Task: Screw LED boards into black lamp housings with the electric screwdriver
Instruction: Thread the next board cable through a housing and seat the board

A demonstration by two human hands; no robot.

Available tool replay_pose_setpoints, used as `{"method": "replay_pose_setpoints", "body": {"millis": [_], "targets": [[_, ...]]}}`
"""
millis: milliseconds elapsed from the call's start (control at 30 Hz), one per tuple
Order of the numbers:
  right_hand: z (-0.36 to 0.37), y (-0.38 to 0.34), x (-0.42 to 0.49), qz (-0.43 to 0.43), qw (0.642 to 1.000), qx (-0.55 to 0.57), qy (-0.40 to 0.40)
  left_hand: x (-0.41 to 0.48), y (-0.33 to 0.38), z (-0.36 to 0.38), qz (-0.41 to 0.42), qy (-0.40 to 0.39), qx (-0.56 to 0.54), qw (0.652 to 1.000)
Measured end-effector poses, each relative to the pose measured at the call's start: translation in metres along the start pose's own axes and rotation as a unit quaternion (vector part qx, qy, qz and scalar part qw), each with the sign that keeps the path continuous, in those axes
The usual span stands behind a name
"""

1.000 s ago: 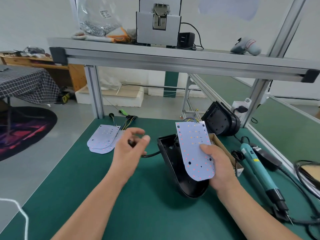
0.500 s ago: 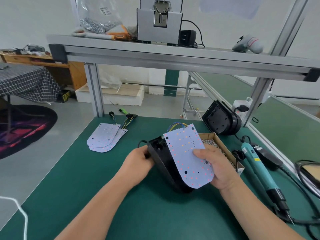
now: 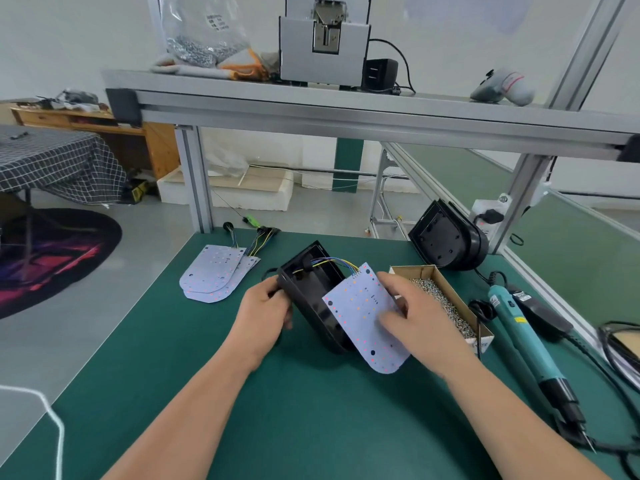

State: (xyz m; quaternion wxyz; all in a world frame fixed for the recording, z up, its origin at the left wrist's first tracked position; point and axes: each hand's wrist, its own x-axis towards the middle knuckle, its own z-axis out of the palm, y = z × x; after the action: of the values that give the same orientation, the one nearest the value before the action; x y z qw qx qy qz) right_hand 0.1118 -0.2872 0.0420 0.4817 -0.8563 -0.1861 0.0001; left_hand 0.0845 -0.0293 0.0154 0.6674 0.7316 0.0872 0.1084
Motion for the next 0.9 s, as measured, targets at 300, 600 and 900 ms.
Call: {"method": "replay_pose_setpoints", "body": {"millis": [300,600,900], "targets": [[0.025,-0.012,0.012,-0.114,0.981,-0.109,0.114,-0.008,0.008,0.007,0.013,-0.036,-0.029,0.999],[0.051,-0.057,0.030,-0.131,0.978,-0.109,0.122,-0.007,0.008,0.006,0.009,-0.056,-0.060,0.997],[0.062,-0.071,0.042,-0.129,0.977,-0.143,0.092,-0.011,0.009,0.005,0.020,-0.052,-0.071,0.996]]}}
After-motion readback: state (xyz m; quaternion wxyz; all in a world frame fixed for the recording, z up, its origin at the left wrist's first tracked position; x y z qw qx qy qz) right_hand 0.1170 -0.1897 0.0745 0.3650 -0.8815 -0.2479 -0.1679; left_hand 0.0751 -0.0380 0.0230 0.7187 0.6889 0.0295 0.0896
